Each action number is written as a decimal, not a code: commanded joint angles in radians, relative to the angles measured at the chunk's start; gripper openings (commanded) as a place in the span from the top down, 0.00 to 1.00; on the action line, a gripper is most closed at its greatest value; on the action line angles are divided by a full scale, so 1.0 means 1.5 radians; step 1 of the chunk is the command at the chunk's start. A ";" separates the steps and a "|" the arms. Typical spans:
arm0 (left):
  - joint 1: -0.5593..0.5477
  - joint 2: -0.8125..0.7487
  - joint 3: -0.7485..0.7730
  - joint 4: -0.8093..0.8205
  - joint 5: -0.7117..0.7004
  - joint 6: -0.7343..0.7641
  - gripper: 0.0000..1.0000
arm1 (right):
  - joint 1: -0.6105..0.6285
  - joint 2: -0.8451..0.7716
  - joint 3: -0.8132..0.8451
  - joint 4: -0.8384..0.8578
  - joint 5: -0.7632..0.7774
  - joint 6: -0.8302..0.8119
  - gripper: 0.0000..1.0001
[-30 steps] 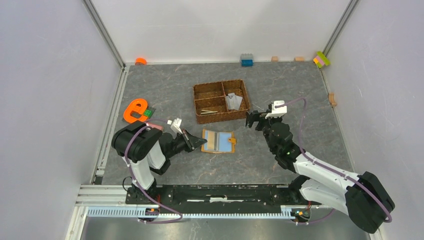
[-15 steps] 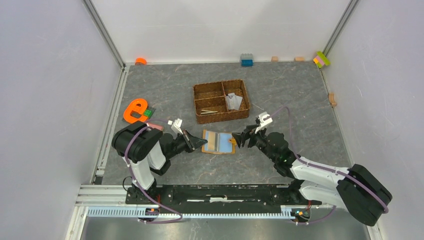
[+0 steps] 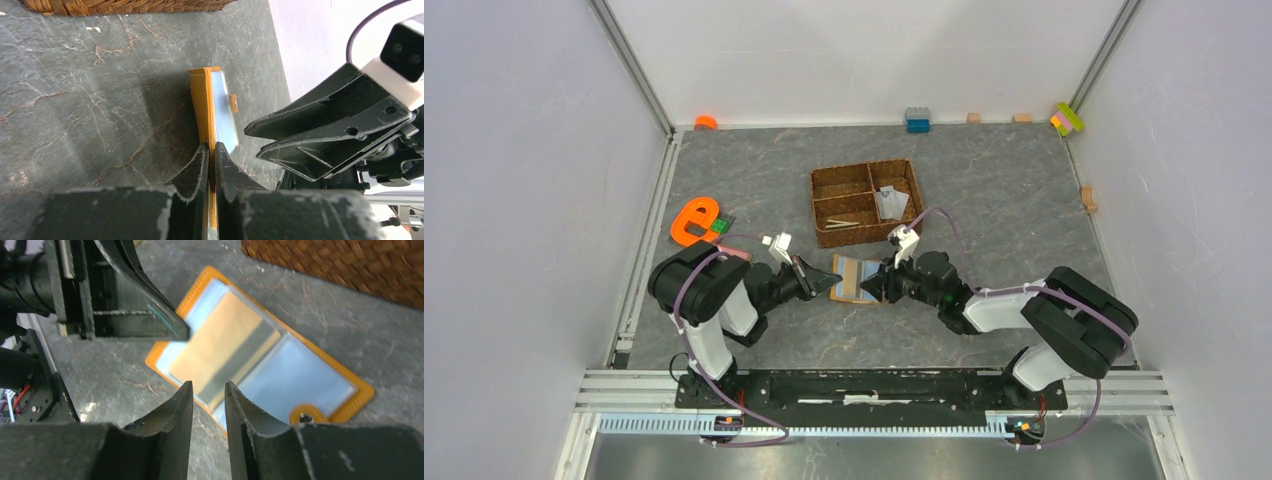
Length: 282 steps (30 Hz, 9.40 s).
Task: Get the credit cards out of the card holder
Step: Remove the credit card from the card holder.
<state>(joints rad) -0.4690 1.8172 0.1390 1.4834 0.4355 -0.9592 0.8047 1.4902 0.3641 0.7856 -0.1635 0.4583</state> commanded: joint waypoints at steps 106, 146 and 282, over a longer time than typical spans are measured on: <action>-0.043 -0.156 -0.041 0.048 0.026 0.104 0.98 | -0.111 0.160 0.042 0.092 -0.163 0.171 0.69; -0.078 -0.136 -0.015 -0.005 -0.032 0.116 0.98 | -0.071 0.156 0.096 -0.019 -0.126 0.107 0.75; -0.133 -0.238 0.031 -0.299 -0.202 0.163 0.84 | 0.073 -0.029 0.061 -0.090 0.126 -0.039 0.06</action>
<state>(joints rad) -0.6636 1.4528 0.1665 1.0218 0.1326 -0.7277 0.9146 1.4986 0.4740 0.6201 -0.0368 0.4191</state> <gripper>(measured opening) 0.146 0.924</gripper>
